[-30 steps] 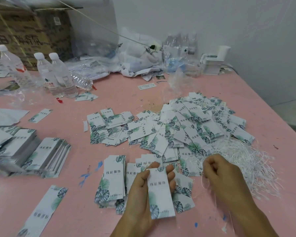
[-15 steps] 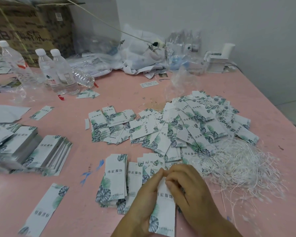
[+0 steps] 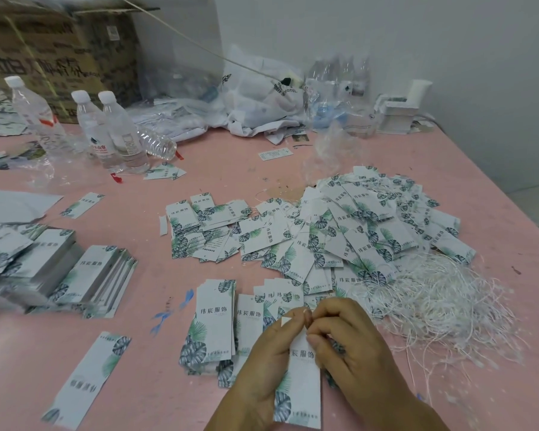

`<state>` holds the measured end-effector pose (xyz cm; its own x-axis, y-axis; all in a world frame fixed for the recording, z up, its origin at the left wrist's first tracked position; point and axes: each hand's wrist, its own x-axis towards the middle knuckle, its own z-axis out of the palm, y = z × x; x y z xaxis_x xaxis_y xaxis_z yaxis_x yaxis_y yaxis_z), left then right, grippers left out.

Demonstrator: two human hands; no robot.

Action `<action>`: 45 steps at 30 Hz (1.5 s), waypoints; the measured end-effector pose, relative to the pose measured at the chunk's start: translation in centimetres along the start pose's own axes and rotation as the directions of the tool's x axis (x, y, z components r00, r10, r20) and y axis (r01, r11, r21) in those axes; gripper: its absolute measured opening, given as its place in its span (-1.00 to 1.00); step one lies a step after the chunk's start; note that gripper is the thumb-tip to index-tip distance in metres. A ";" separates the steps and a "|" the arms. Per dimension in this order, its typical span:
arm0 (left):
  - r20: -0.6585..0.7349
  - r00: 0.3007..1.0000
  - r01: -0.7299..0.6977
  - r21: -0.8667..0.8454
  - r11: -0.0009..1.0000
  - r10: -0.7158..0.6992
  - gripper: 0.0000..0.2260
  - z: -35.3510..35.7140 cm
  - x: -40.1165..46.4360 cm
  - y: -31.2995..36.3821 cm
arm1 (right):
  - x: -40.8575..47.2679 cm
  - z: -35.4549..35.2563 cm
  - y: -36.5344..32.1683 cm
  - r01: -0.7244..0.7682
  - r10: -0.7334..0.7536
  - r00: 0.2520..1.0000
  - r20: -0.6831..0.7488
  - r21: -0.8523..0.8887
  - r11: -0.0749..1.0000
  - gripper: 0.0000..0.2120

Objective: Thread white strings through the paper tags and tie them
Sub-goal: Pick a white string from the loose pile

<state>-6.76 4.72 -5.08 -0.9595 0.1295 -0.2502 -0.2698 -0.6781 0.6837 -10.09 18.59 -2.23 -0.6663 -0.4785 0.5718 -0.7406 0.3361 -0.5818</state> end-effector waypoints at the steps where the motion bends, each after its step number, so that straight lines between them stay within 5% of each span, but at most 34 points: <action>1: -0.011 1.000 0.015 -0.014 1.000 -0.015 -0.66 -0.2 -0.1 0.0 | 0.0 -0.1 0.0 0.007 -0.007 1.000 0.012 0.016 1.000 -0.82; 6: -0.086 0.985 0.114 -0.310 0.944 -0.148 -0.67 0.0 -0.2 0.0 | -0.2 -0.7 -0.2 -0.174 0.149 0.983 0.105 0.300 0.938 -0.93; 10: -0.055 0.992 0.076 -0.477 0.876 -0.116 -0.85 0.5 0.2 0.6 | 0.0 -2.3 0.1 -0.352 0.216 0.936 0.279 0.690 0.633 -0.89; 17: -0.073 0.993 0.051 -0.470 0.881 -0.097 -0.90 0.7 0.3 0.9 | 0.7 -2.8 1.0 -0.429 0.150 0.904 0.401 0.851 0.303 -0.89; 21: -0.048 0.994 0.057 -0.509 0.859 -0.094 -0.92 0.9 0.1 1.0 | 0.4 -2.6 1.6 -0.472 0.246 0.877 0.413 0.836 0.279 -0.83; 28: -0.057 0.996 0.031 -0.543 0.839 -0.073 -0.91 0.9 0.2 1.3 | -0.2 -1.6 2.1 -0.503 0.418 0.843 0.339 0.770 0.391 -0.73; 39: -0.177 0.984 -0.070 -0.336 0.939 0.010 -0.86 1.3 0.0 1.3 | 0.7 -1.5 1.9 -0.450 0.642 0.726 0.246 0.876 0.173 -0.89; 42: -0.166 0.985 -0.089 -0.237 0.967 0.050 -0.86 1.5 -0.1 1.0 | 0.6 -1.5 2.1 -0.508 0.652 0.727 0.214 0.807 0.301 -0.95; 45: -0.165 0.985 -0.079 -0.170 0.982 0.051 -0.82 1.7 -0.1 0.8 | 0.2 -1.1 2.0 -0.566 0.627 0.757 0.183 0.663 0.490 -0.77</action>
<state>-6.98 5.43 -3.33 -0.9455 -0.0260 -0.3245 -0.1752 -0.7994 0.5747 -11.81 20.05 -2.69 -0.9532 -0.3001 -0.0374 0.0711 -0.1019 -0.9923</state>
